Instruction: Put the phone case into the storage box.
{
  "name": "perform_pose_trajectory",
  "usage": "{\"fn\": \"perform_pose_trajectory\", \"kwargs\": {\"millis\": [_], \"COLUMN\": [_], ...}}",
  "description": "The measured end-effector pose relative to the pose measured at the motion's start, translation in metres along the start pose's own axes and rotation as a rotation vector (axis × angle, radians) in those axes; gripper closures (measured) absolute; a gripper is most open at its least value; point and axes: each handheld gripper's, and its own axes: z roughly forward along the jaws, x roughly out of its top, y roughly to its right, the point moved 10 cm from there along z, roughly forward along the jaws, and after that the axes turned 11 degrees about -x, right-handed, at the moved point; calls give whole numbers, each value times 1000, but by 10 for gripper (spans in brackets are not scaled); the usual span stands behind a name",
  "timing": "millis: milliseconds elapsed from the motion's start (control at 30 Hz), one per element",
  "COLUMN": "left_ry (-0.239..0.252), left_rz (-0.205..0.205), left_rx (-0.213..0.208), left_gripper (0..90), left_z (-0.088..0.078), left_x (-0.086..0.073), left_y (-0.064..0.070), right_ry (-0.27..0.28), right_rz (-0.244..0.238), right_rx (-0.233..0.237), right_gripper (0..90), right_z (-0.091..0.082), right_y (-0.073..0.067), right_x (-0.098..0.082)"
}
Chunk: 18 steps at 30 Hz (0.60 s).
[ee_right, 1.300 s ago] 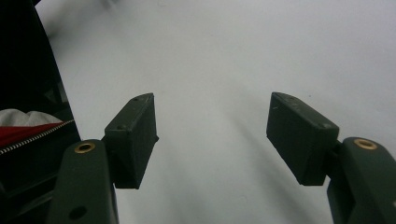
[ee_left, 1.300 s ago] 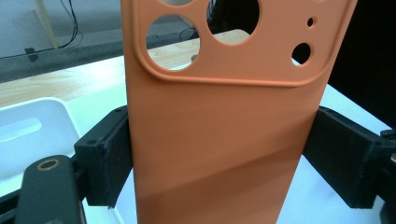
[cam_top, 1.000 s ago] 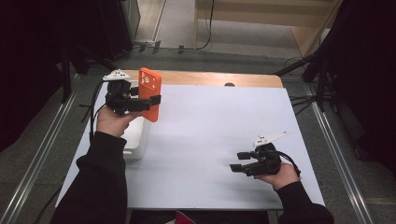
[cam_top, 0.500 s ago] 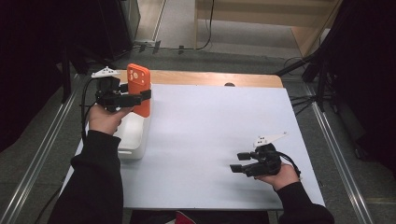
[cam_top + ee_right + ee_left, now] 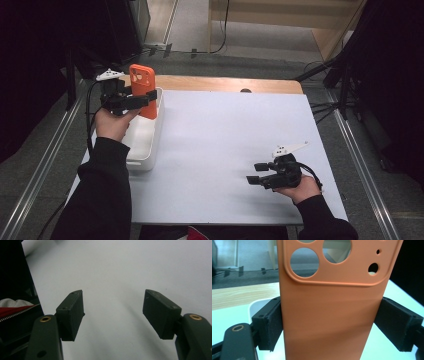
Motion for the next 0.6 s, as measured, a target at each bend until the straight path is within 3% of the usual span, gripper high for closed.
{"fn": "perform_pose_trajectory", "kwargs": {"millis": [600], "left_ry": [17], "left_rz": [-20], "left_rx": [99], "left_gripper": [147], "left_z": [19], "left_x": [17], "left_y": [-28], "right_ry": [8], "right_rz": [8], "right_rx": [10], "right_gripper": [323], "right_z": [-1], "right_y": [0], "right_x": [2]}}
